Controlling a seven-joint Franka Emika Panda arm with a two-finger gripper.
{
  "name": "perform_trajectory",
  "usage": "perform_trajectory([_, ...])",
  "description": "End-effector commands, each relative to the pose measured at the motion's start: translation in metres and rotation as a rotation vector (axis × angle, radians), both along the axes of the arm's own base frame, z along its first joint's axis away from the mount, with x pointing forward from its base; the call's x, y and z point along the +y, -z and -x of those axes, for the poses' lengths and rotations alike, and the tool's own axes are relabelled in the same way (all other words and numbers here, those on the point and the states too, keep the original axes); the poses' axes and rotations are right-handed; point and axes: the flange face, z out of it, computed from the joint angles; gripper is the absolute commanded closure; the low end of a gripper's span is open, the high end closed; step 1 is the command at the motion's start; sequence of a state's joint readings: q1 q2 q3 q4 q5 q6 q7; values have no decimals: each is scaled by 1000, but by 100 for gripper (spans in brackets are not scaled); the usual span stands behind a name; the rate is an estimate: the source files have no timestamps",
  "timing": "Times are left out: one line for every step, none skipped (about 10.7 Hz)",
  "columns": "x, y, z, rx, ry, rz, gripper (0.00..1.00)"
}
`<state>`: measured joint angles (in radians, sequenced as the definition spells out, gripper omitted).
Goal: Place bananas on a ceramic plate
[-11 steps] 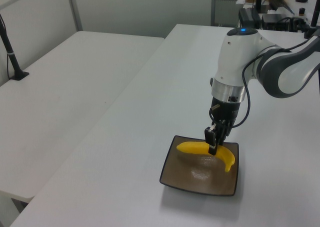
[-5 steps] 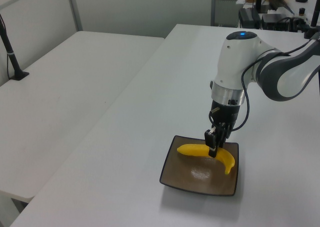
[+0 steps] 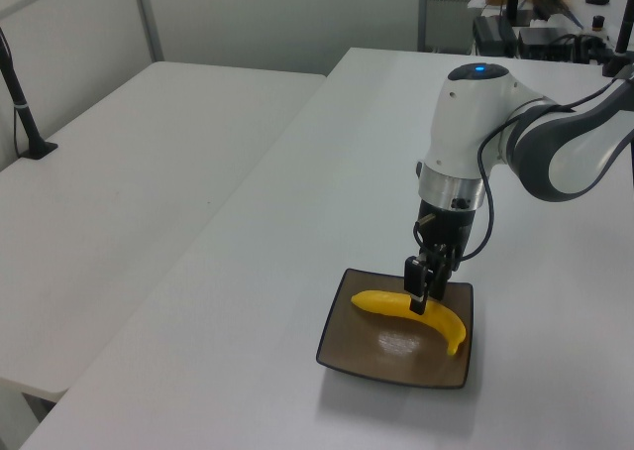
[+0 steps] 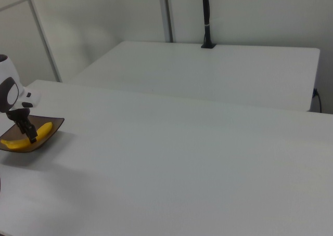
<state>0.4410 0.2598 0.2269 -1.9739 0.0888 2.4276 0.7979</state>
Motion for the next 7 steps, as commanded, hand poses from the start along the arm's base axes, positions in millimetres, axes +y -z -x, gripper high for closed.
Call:
perform_trajectory([2,-22,-2,-21,14,1,0])
perform_trajectory([1,-35,-3,-16,11,9,0])
perform_trajectory([-3,-55,-4,-8,0,42,0])
perform_trajectory([-9,-78,-2,3,-19,97,0])
perform_trajectory([-18,-107,-2,11,-17,132,0])
perform_trajectory([-36,-136,-8,9,-5,164,0])
perform_trajectory([-53,-163,-6,1,-26,209,0])
